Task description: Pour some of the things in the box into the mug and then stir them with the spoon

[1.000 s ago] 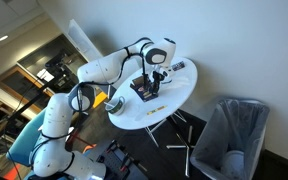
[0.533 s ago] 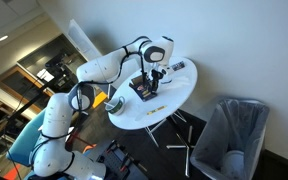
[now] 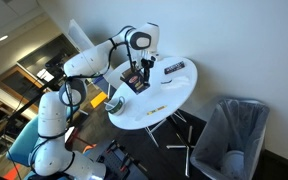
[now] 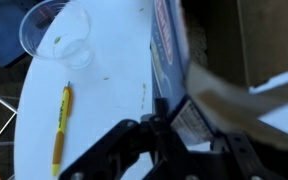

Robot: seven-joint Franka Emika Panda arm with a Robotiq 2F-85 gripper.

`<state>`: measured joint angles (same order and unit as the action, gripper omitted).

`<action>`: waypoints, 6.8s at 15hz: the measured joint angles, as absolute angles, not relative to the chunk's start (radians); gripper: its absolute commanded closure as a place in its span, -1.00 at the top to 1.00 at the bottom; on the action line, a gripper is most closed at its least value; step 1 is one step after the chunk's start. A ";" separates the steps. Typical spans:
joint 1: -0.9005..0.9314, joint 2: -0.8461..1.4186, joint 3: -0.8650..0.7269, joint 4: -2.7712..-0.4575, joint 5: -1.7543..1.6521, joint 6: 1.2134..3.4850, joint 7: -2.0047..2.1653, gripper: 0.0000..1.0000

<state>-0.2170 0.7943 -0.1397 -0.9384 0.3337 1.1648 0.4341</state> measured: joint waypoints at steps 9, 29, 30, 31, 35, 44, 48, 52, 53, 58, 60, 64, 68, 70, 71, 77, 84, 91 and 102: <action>-0.100 0.491 -0.147 -1.122 0.208 1.268 0.438 -0.78; -0.056 -0.017 -0.098 -2.040 0.085 1.818 0.457 -0.78; -0.056 -0.021 -0.098 -2.040 0.085 1.818 0.457 -0.78; -0.056 -0.022 -0.098 -2.040 0.085 1.822 0.457 -0.78; -0.055 -0.021 -0.075 -2.041 0.051 1.898 0.469 -0.78; -0.042 -0.049 -0.028 -2.087 -0.010 2.031 0.558 -0.78; -0.040 -0.118 0.002 -2.176 -0.084 2.121 0.621 -0.78; -0.040 -0.196 0.038 -2.270 -0.164 2.201 0.704 -0.78; -0.041 -0.213 0.046 -2.290 -0.185 2.218 0.727 -0.78; -0.045 -0.278 0.082 -2.367 -0.275 2.279 0.832 -0.78; -0.048 -0.299 0.095 -2.392 -0.308 2.302 0.871 -0.78; -0.057 -0.333 0.121 -2.438 -0.370 2.353 0.942 -0.78; -0.077 -0.360 0.153 -2.476 -0.455 2.412 1.030 -0.78; -0.087 -0.371 0.170 -2.489 -0.494 2.431 1.072 -0.78; -0.091 -0.376 0.178 -2.494 -0.514 2.438 1.094 -0.78; -0.109 -0.400 0.221 -2.515 -0.633 2.469 1.225 -0.78; -0.107 -0.417 0.242 -2.533 -0.781 2.475 1.371 -0.78; -0.074 -0.440 0.244 -2.563 -0.864 2.475 1.453 -0.78; -0.032 -0.470 0.243 -2.597 -1.000 2.483 1.590 -0.78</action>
